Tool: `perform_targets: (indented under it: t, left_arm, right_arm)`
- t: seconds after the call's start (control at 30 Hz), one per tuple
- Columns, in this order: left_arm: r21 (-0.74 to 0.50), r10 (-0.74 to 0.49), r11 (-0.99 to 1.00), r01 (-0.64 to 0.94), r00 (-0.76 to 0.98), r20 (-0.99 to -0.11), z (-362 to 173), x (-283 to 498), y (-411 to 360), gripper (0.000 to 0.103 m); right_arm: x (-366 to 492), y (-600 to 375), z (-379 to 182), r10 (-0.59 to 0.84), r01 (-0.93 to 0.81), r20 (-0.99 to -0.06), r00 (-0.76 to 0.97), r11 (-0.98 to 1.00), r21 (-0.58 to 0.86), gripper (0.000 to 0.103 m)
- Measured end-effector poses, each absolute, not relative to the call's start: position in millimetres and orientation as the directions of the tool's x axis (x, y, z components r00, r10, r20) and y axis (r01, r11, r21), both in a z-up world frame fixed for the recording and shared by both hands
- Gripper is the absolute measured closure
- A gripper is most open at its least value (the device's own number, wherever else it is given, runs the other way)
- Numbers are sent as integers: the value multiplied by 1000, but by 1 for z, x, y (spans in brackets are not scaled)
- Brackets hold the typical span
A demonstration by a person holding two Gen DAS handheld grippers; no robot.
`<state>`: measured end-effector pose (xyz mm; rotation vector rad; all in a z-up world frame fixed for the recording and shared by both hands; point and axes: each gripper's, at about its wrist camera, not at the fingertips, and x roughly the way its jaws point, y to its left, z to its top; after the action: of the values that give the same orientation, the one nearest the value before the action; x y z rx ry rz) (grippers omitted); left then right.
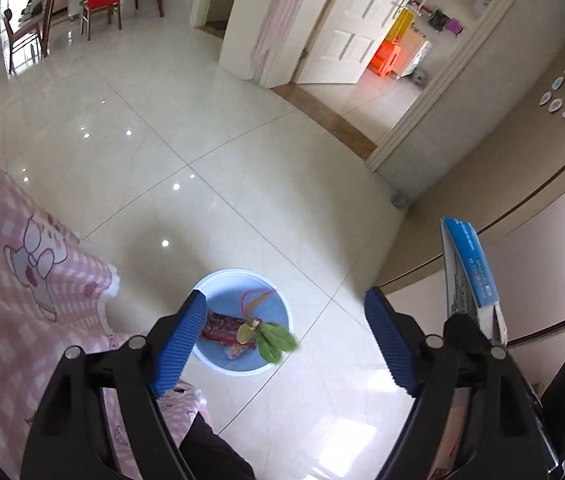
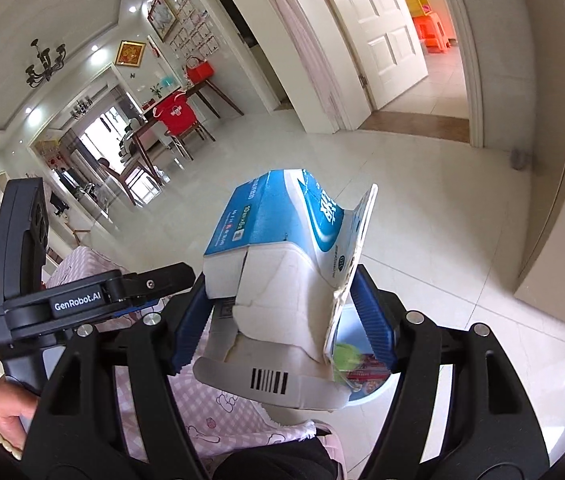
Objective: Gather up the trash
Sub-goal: 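Carry both items over the blue bucket and open both tools to drop them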
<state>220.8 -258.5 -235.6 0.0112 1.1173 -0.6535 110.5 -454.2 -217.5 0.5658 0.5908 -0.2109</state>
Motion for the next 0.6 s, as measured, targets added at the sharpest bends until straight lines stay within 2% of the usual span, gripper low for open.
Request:
perform_targets:
  t: [0.6]
  left_arm:
    - [-201,-379,879,432,377,-845,-222,228,-226,21]
  right_arm:
    - [133,-435,-221,22,307,-595,804,841,446,34]
